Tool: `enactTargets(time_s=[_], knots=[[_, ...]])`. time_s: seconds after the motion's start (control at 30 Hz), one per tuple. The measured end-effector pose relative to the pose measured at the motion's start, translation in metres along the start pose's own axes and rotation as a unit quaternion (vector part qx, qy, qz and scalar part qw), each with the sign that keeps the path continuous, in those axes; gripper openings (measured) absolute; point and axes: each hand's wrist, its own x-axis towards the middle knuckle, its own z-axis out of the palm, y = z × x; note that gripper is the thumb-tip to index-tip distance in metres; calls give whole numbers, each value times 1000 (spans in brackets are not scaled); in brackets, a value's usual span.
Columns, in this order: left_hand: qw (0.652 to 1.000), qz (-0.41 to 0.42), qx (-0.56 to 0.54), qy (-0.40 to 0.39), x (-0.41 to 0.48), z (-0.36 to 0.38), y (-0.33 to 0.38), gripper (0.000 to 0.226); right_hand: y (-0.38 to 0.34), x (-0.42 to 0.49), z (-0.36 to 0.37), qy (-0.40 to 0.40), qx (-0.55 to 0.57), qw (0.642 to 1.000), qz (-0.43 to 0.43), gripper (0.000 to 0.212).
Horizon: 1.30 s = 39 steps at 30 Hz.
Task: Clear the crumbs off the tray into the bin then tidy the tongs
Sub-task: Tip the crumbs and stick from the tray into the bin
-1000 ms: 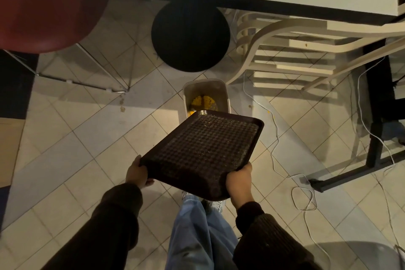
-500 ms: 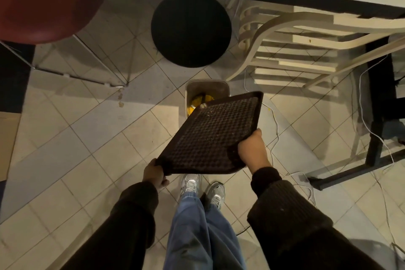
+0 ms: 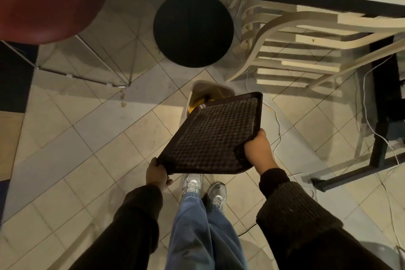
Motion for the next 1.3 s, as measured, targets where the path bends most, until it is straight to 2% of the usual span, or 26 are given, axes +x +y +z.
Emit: enactTargets(time_s=[0.33,0.53,0.7,0.93,1.1,1.3], knots=[[997,-36,39,-60,-19,19,-13,23,-7,25,-21,-39,-59,997,-7,38],[994,-60,-10,-86,-37,31,-17,18,-7,29,-35,-59,-61,996,-16,40],[984,-80,-44,-151,-52,40,-13,15,-19,40,-50,-56,-86,994,-39,35],[992,-39,-67,-101,-58,43,-19,25,-23,39,-53,-2,-133,989,-67,29],[991,-52,-69,-106,-54,36,-26,31,-18,34,-42,-20,-131,989,-68,28],[986,-54,-87,-130,-54,43,-25,14,-25,44,-42,-19,-121,991,-58,28]])
